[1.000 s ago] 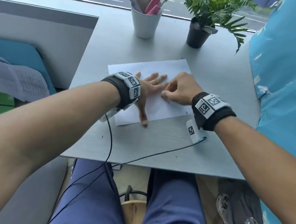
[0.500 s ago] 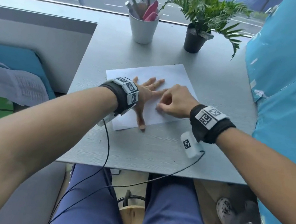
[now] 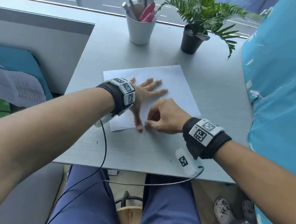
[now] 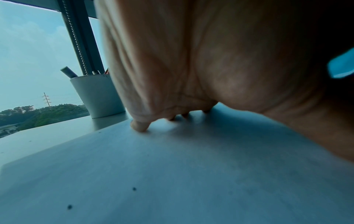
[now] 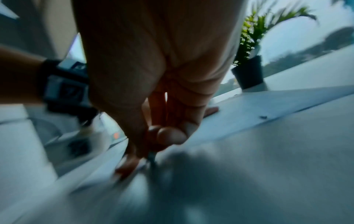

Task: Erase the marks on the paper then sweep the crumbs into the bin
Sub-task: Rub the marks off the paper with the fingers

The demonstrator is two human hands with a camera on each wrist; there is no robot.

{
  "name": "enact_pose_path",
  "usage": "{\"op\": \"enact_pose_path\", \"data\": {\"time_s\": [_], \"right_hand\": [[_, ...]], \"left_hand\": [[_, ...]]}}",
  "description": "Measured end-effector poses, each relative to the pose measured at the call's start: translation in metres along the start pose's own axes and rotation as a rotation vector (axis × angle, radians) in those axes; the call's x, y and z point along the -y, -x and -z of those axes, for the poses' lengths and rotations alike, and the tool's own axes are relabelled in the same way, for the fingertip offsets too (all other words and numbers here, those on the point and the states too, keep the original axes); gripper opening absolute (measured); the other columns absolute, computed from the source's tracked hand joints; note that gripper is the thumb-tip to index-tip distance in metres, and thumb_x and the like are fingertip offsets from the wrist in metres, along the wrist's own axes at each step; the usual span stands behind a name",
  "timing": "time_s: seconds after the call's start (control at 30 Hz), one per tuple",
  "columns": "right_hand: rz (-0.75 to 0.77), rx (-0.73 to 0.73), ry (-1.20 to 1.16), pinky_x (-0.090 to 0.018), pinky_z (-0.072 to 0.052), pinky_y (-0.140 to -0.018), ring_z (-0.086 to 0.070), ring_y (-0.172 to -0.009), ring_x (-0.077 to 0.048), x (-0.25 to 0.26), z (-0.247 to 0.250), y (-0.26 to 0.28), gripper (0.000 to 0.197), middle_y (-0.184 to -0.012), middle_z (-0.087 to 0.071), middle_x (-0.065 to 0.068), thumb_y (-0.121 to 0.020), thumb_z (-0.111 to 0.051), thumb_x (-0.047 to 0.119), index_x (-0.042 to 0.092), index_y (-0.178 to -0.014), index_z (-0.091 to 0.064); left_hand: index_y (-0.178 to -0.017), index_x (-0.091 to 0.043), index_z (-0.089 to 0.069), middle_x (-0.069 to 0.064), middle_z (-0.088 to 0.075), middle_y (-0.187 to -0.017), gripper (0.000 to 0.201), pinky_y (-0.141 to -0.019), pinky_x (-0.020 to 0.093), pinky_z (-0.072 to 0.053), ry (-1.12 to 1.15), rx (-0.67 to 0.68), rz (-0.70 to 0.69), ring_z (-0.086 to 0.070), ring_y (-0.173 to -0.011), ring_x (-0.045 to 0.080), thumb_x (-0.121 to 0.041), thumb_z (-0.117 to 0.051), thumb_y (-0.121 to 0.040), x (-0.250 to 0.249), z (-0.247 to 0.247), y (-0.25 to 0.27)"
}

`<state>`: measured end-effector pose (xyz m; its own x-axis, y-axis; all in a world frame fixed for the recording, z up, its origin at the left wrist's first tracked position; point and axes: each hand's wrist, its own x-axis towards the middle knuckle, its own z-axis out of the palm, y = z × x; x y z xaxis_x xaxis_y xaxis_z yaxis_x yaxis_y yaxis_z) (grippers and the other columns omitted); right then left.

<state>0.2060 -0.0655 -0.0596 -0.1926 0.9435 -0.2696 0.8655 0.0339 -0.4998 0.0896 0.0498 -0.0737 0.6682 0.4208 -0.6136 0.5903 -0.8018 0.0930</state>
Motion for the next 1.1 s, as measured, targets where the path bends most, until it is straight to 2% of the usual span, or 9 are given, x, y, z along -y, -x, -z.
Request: {"op": "enact_pose_path", "data": {"time_s": [0.13, 0.37, 0.47, 0.57, 0.67, 0.77, 0.93, 1.03, 1.1], "right_hand": [[-0.162, -0.275, -0.076, -0.019, -0.047, -0.066, -0.062, -0.066, -0.008, -0.038, 0.033, -0.021, 0.013, -0.071, -0.069, 0.004, -0.078, -0.075, 0.028, 0.015, -0.078, -0.076], [-0.323, -0.139, -0.101, -0.021, -0.041, -0.071, -0.059, -0.074, -0.012, -0.065, 0.031, -0.025, 0.01, -0.081, -0.066, 0.004, -0.082, -0.07, 0.033, 0.022, -0.081, -0.068], [-0.315, -0.145, -0.071, -0.022, -0.04, -0.075, -0.06, -0.084, -0.016, -0.063, 0.031, -0.025, 0.014, -0.085, -0.064, 0.004, -0.083, -0.069, 0.033, 0.019, -0.085, -0.069], [-0.302, -0.192, -0.029, -0.023, -0.043, -0.076, -0.061, -0.089, -0.018, -0.057, 0.028, -0.023, 0.017, -0.091, -0.066, -0.002, -0.084, -0.067, 0.029, 0.013, -0.089, -0.071], [-0.26, -0.276, -0.014, -0.021, -0.048, -0.074, -0.064, -0.085, -0.017, -0.04, 0.021, -0.015, 0.015, -0.088, -0.07, -0.005, -0.082, -0.068, 0.023, 0.01, -0.088, -0.074], [-0.163, -0.217, -0.054, -0.011, -0.046, -0.063, -0.064, -0.075, -0.01, -0.015, 0.004, -0.008, 0.011, -0.076, -0.067, 0.003, -0.079, -0.073, 0.025, 0.016, -0.085, -0.077], [-0.197, -0.338, -0.05, -0.018, -0.05, -0.07, -0.065, -0.074, -0.01, -0.004, -0.003, -0.014, 0.011, -0.08, -0.072, 0.001, -0.077, -0.074, 0.024, 0.015, -0.082, -0.079], [-0.071, -0.184, 0.012, -0.023, -0.054, -0.069, -0.065, -0.071, -0.012, 0.018, -0.02, -0.007, 0.012, -0.081, -0.073, -0.002, -0.078, -0.073, 0.022, 0.012, -0.081, -0.078], [-0.077, -0.17, 0.025, -0.02, -0.052, -0.066, -0.065, -0.071, -0.012, 0.018, -0.016, -0.006, 0.014, -0.081, -0.074, -0.002, -0.078, -0.072, 0.023, 0.011, -0.081, -0.079]], "left_hand": [[-0.149, -0.042, 0.026, -0.009, 0.038, -0.156, 0.164, -0.114, 0.069, 0.007, 0.003, 0.005, 0.002, 0.034, -0.144, 0.017, -0.069, -0.089, -0.035, 0.004, -0.001, 0.0], [-0.153, -0.046, 0.014, -0.006, 0.028, -0.161, 0.145, -0.115, 0.066, 0.007, 0.045, -0.036, -0.064, 0.026, -0.147, 0.017, -0.07, -0.084, -0.049, 0.012, -0.002, 0.011], [-0.155, -0.046, 0.003, -0.003, 0.016, -0.165, 0.13, -0.117, 0.064, 0.001, 0.085, -0.088, -0.079, 0.016, -0.151, 0.019, -0.068, -0.081, -0.058, 0.02, -0.012, 0.026], [-0.154, -0.049, 0.001, -0.004, 0.016, -0.165, 0.125, -0.115, 0.069, -0.004, 0.145, -0.109, -0.02, 0.016, -0.151, 0.021, -0.067, -0.079, -0.06, 0.026, -0.026, 0.04], [-0.152, -0.053, 0.003, -0.005, 0.021, -0.163, 0.121, -0.114, 0.071, -0.002, 0.156, -0.082, 0.027, 0.021, -0.15, 0.022, -0.066, -0.079, -0.064, 0.02, -0.029, 0.045], [-0.15, -0.056, 0.003, -0.005, 0.026, -0.162, 0.119, -0.112, 0.073, -0.005, 0.134, -0.05, 0.066, 0.023, -0.149, 0.023, -0.065, -0.079, -0.065, 0.013, -0.026, 0.045], [-0.15, -0.055, 0.004, -0.004, 0.028, -0.161, 0.12, -0.112, 0.073, -0.01, 0.075, -0.011, 0.101, 0.023, -0.149, 0.026, -0.065, -0.08, -0.065, 0.007, -0.019, 0.045], [-0.151, -0.053, 0.001, -0.001, 0.028, -0.161, 0.119, -0.111, 0.072, -0.011, 0.058, -0.014, 0.097, 0.022, -0.149, 0.029, -0.063, -0.081, -0.065, 0.005, -0.018, 0.047], [-0.151, -0.053, 0.001, 0.001, 0.028, -0.162, 0.12, -0.11, 0.073, -0.012, 0.044, -0.004, 0.096, 0.021, -0.149, 0.031, -0.062, -0.081, -0.065, 0.005, -0.018, 0.047]]}}
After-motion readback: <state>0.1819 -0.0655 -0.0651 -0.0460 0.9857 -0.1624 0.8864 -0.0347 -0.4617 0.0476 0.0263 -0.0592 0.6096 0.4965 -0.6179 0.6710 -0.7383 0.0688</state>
